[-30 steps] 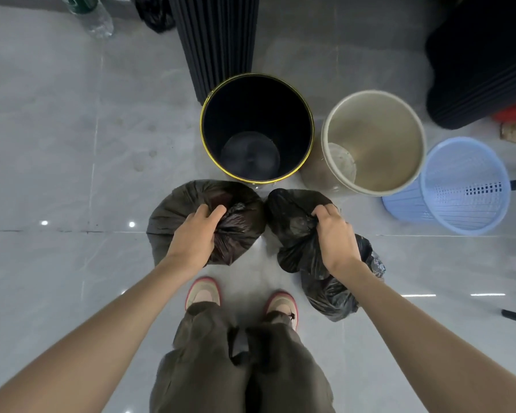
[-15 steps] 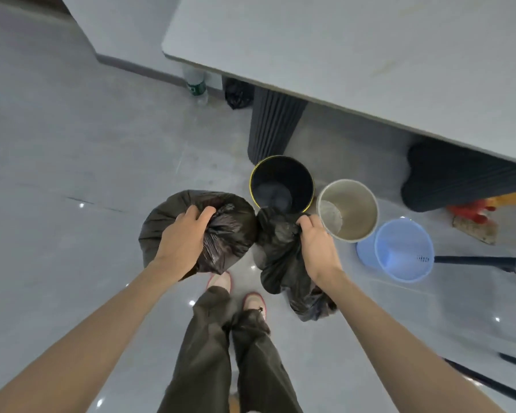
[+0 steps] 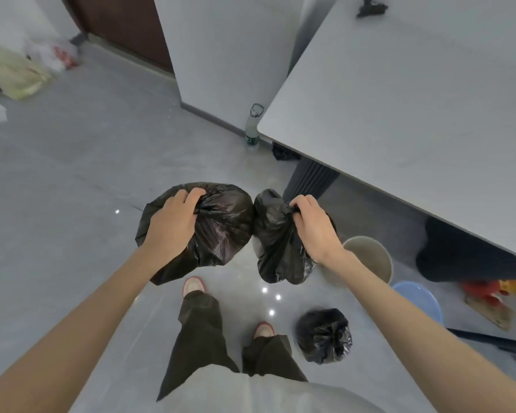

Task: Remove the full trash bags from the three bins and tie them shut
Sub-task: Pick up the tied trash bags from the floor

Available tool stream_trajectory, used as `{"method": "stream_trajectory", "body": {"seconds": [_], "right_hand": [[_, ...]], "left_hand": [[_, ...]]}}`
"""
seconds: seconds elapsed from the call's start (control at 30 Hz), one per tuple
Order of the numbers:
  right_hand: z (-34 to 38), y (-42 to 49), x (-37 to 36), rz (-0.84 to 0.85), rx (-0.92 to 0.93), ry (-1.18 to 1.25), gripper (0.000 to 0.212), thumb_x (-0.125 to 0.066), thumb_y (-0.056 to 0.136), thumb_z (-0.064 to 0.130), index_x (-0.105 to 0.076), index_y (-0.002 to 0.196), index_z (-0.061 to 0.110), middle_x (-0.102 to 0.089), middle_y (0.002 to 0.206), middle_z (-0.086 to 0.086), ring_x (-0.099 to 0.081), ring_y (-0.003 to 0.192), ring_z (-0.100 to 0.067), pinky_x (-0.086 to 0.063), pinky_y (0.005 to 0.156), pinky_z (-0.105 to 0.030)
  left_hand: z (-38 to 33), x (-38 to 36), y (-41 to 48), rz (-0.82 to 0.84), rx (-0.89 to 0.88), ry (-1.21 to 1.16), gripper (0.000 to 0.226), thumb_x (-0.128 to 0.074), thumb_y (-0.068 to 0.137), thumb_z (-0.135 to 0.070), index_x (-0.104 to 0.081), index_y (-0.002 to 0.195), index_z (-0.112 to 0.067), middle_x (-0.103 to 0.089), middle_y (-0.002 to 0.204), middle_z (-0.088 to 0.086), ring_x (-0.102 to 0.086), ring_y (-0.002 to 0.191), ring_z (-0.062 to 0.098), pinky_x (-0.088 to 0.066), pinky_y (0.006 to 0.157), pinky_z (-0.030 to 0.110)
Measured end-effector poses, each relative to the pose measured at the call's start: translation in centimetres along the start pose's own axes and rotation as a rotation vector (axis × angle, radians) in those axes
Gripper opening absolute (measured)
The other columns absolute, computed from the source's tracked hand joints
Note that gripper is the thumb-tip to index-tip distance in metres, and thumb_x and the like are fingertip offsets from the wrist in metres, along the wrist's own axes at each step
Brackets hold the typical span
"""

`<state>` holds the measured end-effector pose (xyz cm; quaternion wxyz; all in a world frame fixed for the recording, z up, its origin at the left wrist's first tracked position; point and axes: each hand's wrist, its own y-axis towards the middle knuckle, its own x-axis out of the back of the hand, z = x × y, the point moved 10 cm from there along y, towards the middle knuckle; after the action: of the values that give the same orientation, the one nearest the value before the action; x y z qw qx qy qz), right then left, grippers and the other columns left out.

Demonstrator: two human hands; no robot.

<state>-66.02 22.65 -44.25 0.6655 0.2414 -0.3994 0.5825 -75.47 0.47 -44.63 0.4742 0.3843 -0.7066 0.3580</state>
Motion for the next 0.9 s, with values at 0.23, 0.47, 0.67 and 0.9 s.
{"method": "stream_trajectory", "body": {"seconds": [0.23,0.47,0.67,0.9], "right_hand": [[7.4,7.8,-4.4,0.029,0.014,0.004,0.015,-0.039,0.097,0.01,-0.052,0.103,0.006,-0.052,0.104,-0.01,-0.053,0.088,-0.027,-0.047,0.082,-0.044],[15.3,16.9,-9.8,0.054,-0.092,0.057,0.015,-0.038,0.097,0.008,-0.051,0.103,0.006,-0.051,0.106,-0.011,-0.052,0.091,-0.029,-0.044,0.083,-0.043],[20.2,26.4,-11.8,0.045,-0.118,0.105,0.014,-0.04,0.094,0.003,-0.052,0.102,0.001,-0.052,0.106,-0.015,-0.05,0.095,-0.031,-0.038,0.081,-0.035],[23.1,40.8,-12.6,0.025,-0.123,0.121,0.015,-0.04,0.094,0.003,-0.052,0.103,0.0,-0.053,0.108,-0.017,-0.05,0.097,-0.034,-0.04,0.082,-0.039]], "left_hand": [[9.5,3.4,3.5,0.014,0.051,-0.055,0.042,-0.044,0.094,-0.011,-0.038,0.135,-0.016,-0.053,0.119,0.011,-0.053,0.106,0.026,-0.046,0.079,0.033],[20.2,7.5,10.5,0.065,0.06,-0.079,0.041,-0.045,0.094,-0.01,-0.038,0.133,-0.016,-0.053,0.119,0.009,-0.055,0.102,0.023,-0.045,0.075,0.029],[26.8,11.4,18.9,0.048,0.027,-0.016,0.041,-0.044,0.093,-0.01,-0.037,0.133,-0.018,-0.053,0.115,0.008,-0.054,0.1,0.024,-0.043,0.069,0.032],[32.1,13.8,32.5,0.039,0.044,-0.005,0.04,-0.045,0.094,-0.011,-0.038,0.132,-0.018,-0.053,0.118,0.007,-0.054,0.104,0.024,-0.046,0.074,0.033]]}}
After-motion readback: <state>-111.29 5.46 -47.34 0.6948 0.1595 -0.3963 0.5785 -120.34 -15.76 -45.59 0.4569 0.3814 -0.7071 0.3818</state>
